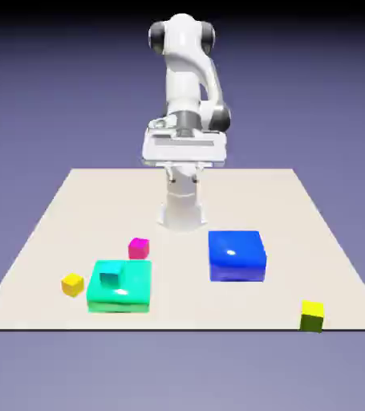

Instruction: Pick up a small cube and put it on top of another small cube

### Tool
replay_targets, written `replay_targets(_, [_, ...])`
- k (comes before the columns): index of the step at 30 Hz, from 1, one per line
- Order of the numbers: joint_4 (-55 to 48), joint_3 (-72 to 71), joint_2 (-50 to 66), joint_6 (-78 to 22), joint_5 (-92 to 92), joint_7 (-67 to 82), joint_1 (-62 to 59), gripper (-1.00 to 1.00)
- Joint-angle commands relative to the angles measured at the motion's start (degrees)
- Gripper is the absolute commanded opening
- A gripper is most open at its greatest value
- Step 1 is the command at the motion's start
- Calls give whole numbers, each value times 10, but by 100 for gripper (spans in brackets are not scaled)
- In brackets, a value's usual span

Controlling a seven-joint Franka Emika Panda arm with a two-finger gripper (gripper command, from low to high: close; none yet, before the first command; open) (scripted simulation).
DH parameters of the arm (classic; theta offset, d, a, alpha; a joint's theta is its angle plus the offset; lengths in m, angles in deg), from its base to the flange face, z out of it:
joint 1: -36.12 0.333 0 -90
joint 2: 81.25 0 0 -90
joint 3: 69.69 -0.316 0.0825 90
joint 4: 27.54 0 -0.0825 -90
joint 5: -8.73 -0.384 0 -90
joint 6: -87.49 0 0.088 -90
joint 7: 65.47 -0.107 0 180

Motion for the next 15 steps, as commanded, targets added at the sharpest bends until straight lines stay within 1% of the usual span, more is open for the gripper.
replay_targets(1, [-16, -5, 21, -10, 6, -20, 6, 0])
replay_targets(15, [-240, -73, 311, -145, 87, -305, 83, 0])
